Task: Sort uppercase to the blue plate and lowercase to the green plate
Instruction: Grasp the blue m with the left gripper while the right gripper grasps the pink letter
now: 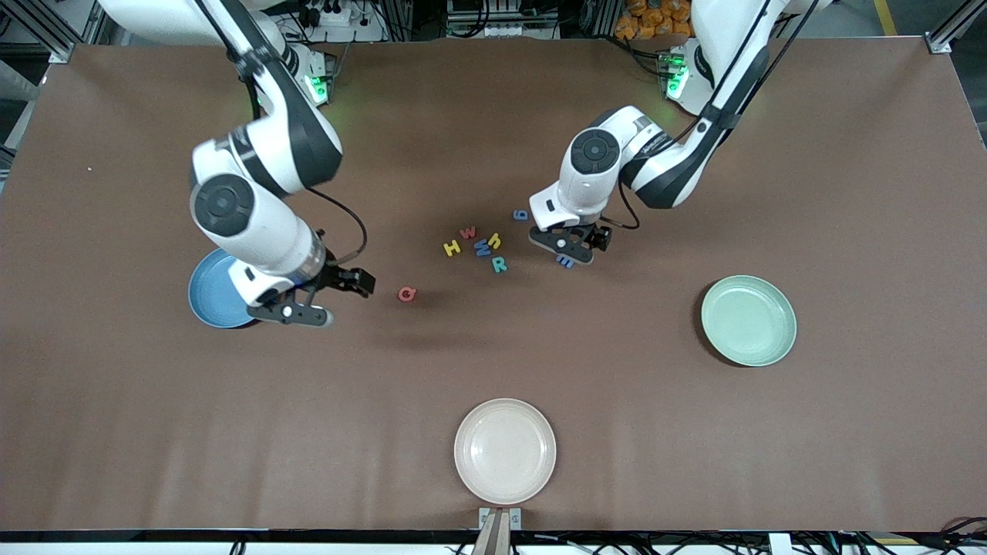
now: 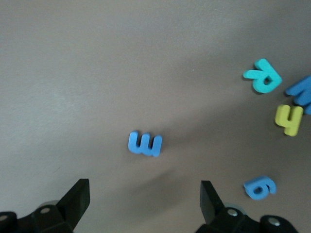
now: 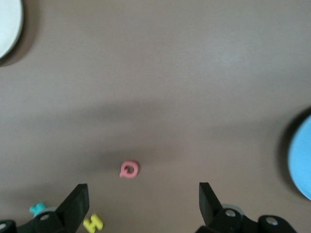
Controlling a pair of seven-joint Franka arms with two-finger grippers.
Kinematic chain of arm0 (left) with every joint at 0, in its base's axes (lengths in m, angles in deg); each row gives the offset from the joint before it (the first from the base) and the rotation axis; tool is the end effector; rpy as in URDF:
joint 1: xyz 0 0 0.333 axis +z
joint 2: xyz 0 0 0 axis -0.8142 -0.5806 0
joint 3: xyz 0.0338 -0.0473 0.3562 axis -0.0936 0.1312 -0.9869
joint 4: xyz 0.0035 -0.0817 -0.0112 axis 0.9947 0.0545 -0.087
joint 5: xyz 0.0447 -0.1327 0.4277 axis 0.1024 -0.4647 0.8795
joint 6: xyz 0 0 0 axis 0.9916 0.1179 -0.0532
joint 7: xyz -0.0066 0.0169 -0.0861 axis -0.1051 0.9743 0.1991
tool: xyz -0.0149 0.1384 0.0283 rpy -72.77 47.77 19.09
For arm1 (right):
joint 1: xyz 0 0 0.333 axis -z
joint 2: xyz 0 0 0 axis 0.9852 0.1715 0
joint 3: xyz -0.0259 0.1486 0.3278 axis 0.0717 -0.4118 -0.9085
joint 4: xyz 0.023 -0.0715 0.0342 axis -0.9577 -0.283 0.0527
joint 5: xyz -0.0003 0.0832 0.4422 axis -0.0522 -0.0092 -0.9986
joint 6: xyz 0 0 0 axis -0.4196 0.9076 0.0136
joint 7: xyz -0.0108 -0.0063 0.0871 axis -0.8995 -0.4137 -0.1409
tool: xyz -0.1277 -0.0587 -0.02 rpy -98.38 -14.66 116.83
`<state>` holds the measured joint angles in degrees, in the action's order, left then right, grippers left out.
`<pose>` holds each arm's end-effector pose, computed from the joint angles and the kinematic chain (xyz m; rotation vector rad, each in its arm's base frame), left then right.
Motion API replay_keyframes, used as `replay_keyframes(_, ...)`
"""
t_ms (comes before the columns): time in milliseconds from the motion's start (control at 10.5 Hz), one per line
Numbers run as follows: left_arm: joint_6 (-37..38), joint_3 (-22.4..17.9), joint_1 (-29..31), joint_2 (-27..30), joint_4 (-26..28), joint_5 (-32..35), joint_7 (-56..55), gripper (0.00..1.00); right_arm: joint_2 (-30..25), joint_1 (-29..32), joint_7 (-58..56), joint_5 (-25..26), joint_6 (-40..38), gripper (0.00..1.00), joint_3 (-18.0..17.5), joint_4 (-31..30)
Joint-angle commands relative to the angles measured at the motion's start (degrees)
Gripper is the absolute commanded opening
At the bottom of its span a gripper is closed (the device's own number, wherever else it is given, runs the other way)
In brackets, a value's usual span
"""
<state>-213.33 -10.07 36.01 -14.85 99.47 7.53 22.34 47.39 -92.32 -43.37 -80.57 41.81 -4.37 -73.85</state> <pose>0.4796 -0.4153 0.1927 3.0417 -0.7253 -0.0539 0.6658 0.2798 0.3362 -3.0783 0.2457 0.0492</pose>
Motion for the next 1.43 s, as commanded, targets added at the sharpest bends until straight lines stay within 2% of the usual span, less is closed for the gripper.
replay_keyframes(0, -4.56, -2.23, -1.19, -3.55, -1.18, 2.93, -1.06, 1.0, 5.24, -1.34, 3.77, 1.31, 3.75, 1.0, 0.18, 1.08)
replay_keyframes(382, -5.19, -3.38, -1.63, -5.58, -1.96, 6.02, -1.06, 1.0, 12.28, -4.77, 7.48, 2.36, 13.24, 1.0, 0.53, -1.29)
replay_keyframes(573, -5.28, -3.38, -1.89, -6.38, -2.32, 6.2, -1.24, 1.0, 13.17, -5.03, 7.48, 3.51, 13.27, 0.93, 0.53, -2.26)
replay_keyframes(955, -7.92, -3.73, -2.07, -8.05, -2.23, 9.27, -1.68, 0.94, 14.66, -5.47, 8.97, 3.51, 13.61, 0.77, 0.45, -2.88)
replay_keyframes(1337, -8.18, -3.73, -2.07, -8.57, -2.32, 9.98, -1.68, 0.85, 16.07, -7.14, 11.96, 3.34, 13.88, 0.75, 0.45, -2.88)
